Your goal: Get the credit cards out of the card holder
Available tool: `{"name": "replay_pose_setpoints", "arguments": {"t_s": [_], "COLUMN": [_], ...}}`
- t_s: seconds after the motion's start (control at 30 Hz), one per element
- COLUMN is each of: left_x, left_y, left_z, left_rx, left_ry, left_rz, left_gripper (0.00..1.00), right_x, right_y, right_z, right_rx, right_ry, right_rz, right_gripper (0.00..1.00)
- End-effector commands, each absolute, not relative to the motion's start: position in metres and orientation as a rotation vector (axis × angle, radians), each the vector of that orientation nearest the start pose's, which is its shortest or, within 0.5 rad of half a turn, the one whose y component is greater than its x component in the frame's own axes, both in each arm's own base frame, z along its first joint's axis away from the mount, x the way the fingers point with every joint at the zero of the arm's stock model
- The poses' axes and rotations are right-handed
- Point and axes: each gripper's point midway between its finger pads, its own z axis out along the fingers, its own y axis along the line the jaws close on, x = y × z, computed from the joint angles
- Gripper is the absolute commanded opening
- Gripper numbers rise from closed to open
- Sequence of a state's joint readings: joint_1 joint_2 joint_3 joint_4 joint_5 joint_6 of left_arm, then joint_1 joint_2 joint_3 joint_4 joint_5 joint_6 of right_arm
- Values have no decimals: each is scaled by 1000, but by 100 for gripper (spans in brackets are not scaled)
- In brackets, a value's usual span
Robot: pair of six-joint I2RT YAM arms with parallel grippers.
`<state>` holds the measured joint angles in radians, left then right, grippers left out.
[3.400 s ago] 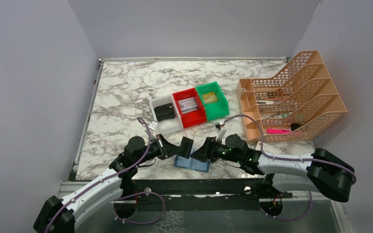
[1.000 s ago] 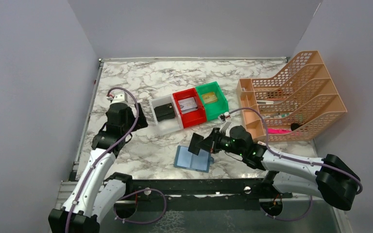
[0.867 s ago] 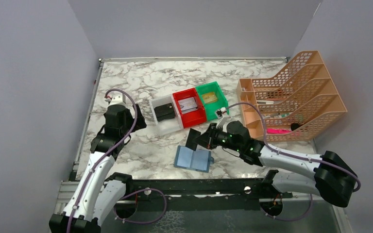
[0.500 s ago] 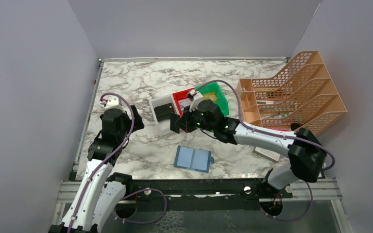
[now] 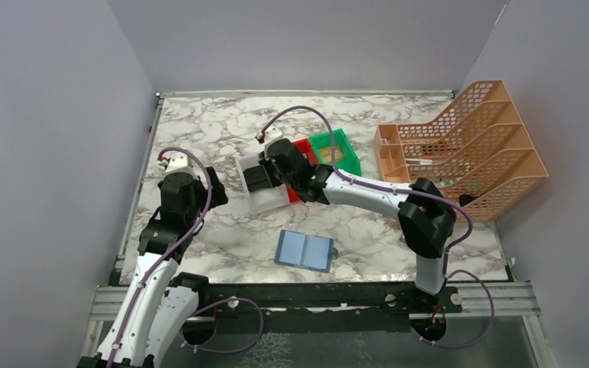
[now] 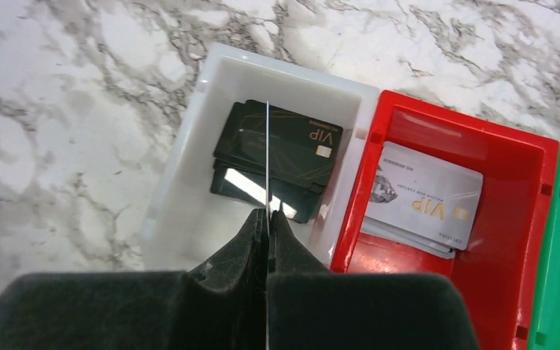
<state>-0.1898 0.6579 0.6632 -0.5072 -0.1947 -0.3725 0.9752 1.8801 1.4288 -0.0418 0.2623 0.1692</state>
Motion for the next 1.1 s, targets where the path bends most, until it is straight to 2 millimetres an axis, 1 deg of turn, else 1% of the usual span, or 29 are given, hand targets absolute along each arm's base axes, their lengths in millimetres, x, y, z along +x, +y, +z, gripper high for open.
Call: {"name": "replay_pose_setpoints", "arguments": {"t_s": [0.0, 0.17, 0.43, 0.53, 0.7, 0.77, 0.87, 1.0, 1.07], "left_x": [255, 255, 256, 256, 256, 256, 256, 256, 256], "left_y": [-33, -34, -34, -34, -34, -34, -34, -34, -34], "left_z": [184, 184, 184, 183, 182, 182, 181, 181, 181], "left_rx": [-284, -276, -272, -274, -275, -275, -276, -274, -274], "left_ry": [2028, 2029, 2032, 2033, 2038, 2039, 2041, 2041, 2042], "left_rz": [-171, -179, -177, -174, -171, -171, -168, -167, -167], "left_gripper": [94, 94, 94, 94, 94, 94, 94, 94, 94], "right_x": [360, 377, 401, 408, 415, 415, 411, 400, 396], "right_y": [422, 429, 442, 441, 442, 442, 444, 451, 453], "right_z": [149, 145, 129, 123, 110, 105, 100, 95, 93], "right_rx": [-711, -745, -829, -859, -913, -936, -976, -1024, -1040], "right_ry": [1933, 1875, 1787, 1748, 1711, 1710, 1723, 1738, 1747], "right_rz": [225, 144, 22, -42, -108, -120, -105, -30, 2], "right_gripper": [1, 1, 1, 1, 1, 3, 10, 17, 19]}}
